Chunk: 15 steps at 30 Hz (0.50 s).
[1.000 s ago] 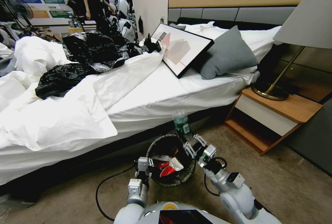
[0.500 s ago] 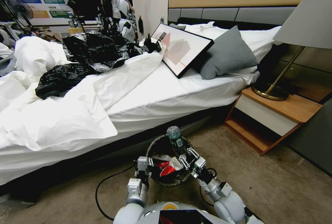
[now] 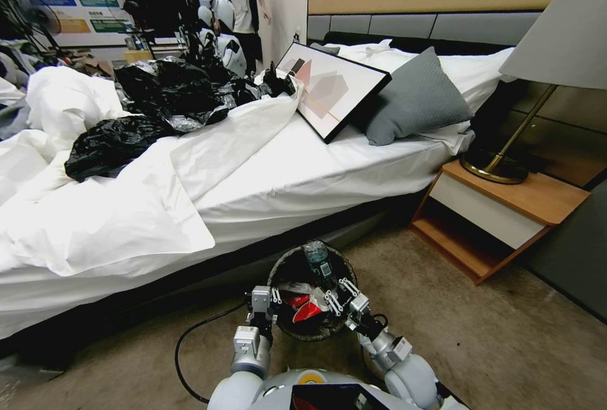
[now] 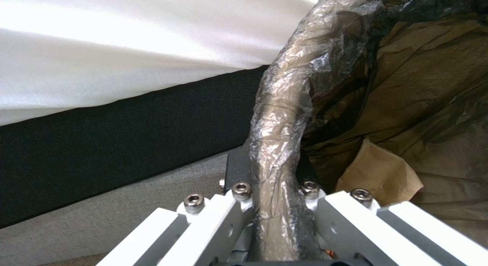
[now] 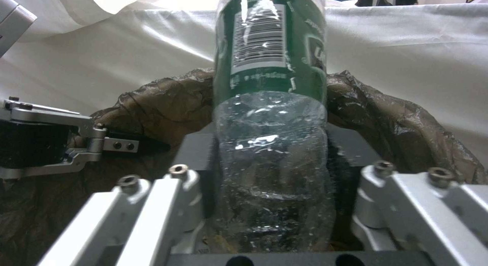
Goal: Pick up the trash bin, then pick up the garbage from the floor and place it into the trash bin.
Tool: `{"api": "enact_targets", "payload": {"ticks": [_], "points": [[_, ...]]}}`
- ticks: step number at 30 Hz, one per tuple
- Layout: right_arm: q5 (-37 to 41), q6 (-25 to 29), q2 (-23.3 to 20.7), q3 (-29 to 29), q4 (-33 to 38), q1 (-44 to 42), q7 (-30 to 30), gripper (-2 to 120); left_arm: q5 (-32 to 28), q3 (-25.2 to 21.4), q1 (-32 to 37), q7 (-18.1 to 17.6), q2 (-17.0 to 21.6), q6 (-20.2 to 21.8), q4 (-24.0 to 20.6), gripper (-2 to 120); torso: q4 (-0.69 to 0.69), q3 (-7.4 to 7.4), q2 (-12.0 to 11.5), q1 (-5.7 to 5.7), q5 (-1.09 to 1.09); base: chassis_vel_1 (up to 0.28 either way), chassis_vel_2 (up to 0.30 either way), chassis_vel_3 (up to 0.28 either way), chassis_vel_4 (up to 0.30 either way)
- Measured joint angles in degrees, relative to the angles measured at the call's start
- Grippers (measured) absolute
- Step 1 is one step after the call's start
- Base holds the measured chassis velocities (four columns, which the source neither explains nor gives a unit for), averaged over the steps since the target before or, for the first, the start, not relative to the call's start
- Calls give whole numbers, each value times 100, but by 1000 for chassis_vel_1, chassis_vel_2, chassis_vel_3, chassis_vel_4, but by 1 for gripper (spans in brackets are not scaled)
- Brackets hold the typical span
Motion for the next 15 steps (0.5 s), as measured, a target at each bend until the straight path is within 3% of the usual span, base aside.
{"api": "enact_targets", "payload": {"ticks": [15], "points": [[-113,5,-19,15,100,-56,-15,99,-5,11,-8,2,2,0,0,0,0,0,0,0,0,0,0,0,0]]}}
